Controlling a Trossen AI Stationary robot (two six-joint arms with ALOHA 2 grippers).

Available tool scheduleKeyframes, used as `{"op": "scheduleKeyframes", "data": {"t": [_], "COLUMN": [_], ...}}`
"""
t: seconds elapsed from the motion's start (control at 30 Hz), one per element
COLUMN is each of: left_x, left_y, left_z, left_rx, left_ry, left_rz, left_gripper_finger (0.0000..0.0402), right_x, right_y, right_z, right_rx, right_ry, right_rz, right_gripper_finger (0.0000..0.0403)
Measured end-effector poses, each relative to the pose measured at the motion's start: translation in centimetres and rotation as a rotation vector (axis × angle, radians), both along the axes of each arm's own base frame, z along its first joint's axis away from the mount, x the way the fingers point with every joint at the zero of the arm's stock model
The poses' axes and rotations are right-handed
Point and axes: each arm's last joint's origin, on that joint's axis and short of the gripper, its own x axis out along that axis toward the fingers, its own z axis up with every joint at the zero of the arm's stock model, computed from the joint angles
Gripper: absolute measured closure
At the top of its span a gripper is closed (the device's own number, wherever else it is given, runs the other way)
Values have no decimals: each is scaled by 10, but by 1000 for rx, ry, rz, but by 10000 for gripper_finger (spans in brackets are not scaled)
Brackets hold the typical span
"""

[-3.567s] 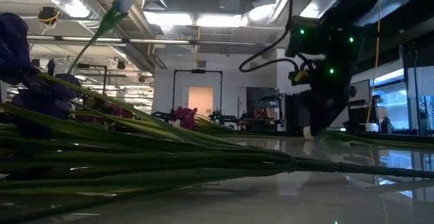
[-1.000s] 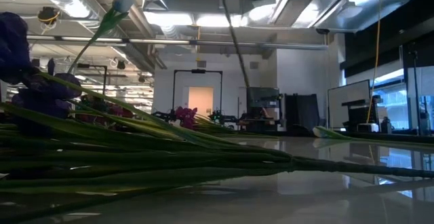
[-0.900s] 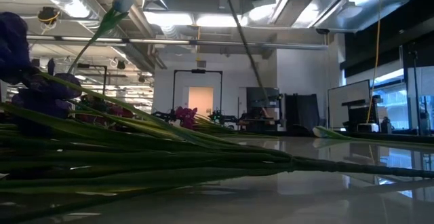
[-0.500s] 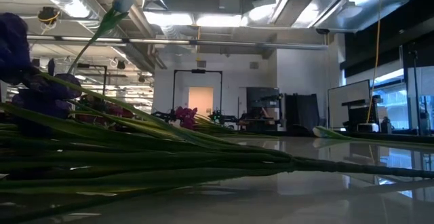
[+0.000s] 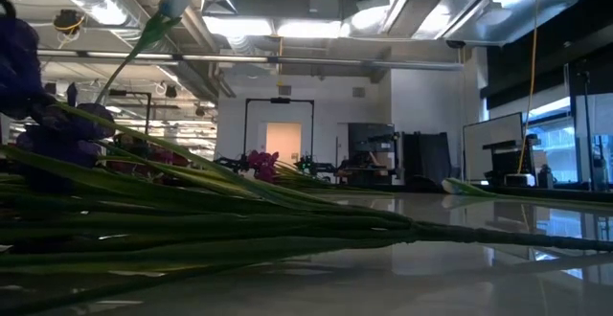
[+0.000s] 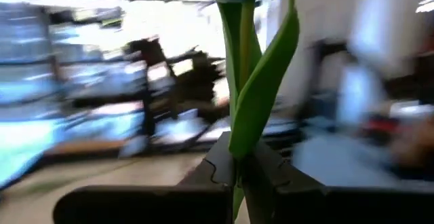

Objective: Sort flowers into vase by color
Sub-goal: Put the white flower into the transparent vase

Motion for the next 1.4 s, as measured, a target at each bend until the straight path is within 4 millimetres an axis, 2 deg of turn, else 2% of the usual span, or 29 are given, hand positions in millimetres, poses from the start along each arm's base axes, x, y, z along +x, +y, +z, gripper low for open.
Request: {"op": "scheduleKeyframes", "data": {"t": [0.07,0.2,0.27,0.33,0.43,0.6,0.73,0.9,1.0,1.2,1.4], "left_x": [6,39,53,54,36,-14,-48,-73,-79,-69,-57], "left_y": [-1,-7,-1,9,26,57,78,91,95,91,85], "left_z": [0,-23,-33,-28,-4,37,50,49,43,13,-9], "left_rx": [-11,87,146,159,132,105,74,45,19,63,21], "left_ry": [-39,50,145,232,328,415,391,346,332,365,412], "left_rz": [-54,-53,14,74,130,374,492,545,563,621,639], "left_gripper_finger": [394,394,394,394,394,394,393,393,392,392,391], "right_x": [1,4,6,7,7,7,7,7,7,7,8], "right_y": [-3,-12,-16,-18,-16,-12,-12,-12,-12,-12,-12], "right_z": [1,5,5,5,1,-4,-7,-7,-8,-9,-9], "right_rx": [4,13,18,25,30,16,7,20,20,16,21], "right_ry": [-14,-50,-56,-52,-18,39,69,69,71,80,85], "right_rz": [-8,-11,-10,-12,-7,-36,-49,-47,-47,-47,-46], "right_gripper_finger": [75,75,75,74,74,74,74,74,75,75,75]}}
